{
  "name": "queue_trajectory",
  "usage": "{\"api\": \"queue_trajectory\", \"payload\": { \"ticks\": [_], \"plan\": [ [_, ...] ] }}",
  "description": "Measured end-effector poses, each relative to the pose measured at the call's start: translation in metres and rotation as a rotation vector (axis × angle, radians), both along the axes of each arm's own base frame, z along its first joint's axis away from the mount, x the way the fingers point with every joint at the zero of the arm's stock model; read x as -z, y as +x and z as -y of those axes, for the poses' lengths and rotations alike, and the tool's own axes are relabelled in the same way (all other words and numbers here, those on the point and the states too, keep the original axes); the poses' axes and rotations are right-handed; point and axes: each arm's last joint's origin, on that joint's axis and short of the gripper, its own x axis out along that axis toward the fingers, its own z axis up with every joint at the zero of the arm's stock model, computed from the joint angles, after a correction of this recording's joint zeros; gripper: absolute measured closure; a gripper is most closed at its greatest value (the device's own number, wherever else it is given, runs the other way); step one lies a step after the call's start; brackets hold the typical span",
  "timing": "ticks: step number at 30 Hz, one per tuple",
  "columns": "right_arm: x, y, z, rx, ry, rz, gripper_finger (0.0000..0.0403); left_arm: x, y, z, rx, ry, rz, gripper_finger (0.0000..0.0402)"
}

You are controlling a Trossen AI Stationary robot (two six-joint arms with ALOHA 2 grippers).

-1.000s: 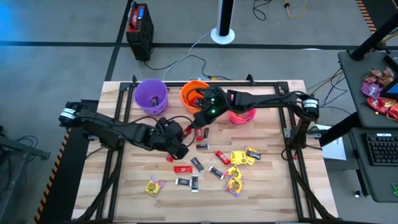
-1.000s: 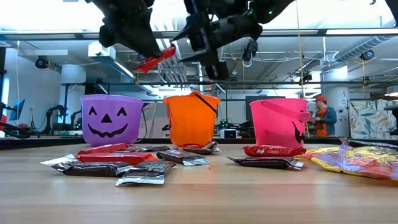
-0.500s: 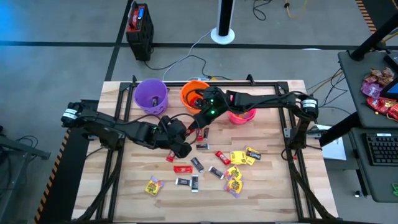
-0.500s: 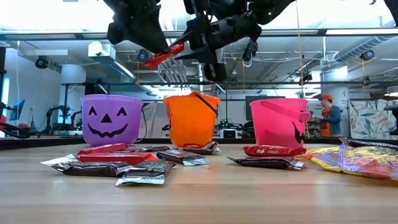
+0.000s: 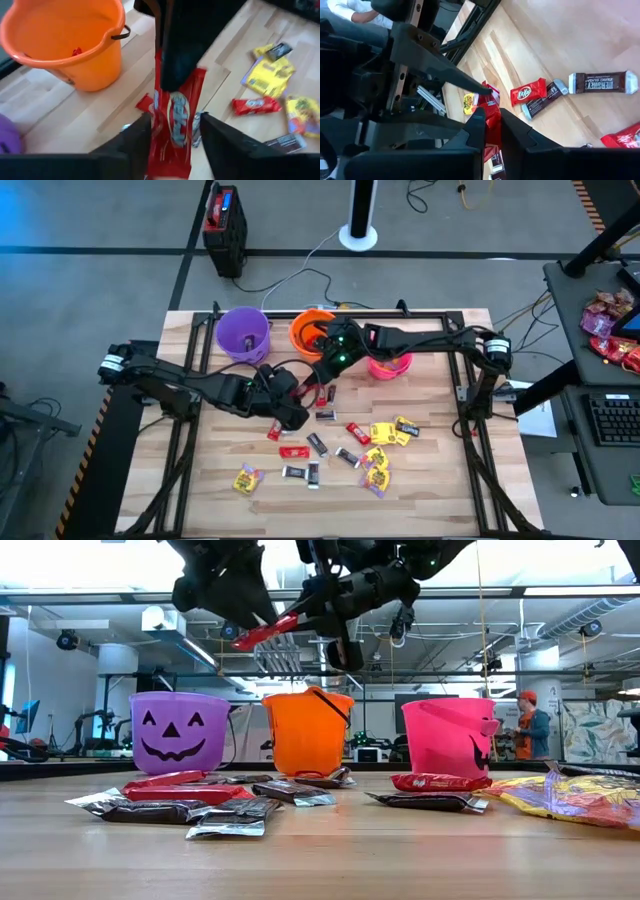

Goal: Sort candy by brand, put in halloween buckets
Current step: Put the red candy into the orange bucket

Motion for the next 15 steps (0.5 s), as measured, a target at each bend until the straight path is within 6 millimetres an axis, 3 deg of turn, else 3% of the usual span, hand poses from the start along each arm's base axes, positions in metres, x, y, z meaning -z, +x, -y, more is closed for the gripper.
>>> {"api": "queue_trajectory", "payload": {
  "ticks": [4, 8, 15],
  "plan": [
    [-0.002, -0.004, 0.008, 0.012, -0.014, -0.005, 0.0375, -0.008, -0.008, -0.002, 0.020, 0.019, -0.011, 0.0203],
    [-0.006, -0.015, 0.021, 0.032, -0.054, -0.026, 0.0375, -0.024, -0.023, -0.006, 0.022, 0.014, 0.029, 0.0187],
    [-0.017, -0.039, 0.070, 0.202, -0.226, -0.032, 0.0375, -0.060, -0.054, -0.019, -0.078, 0.102, 0.183, 0.0185]
  ]
}}
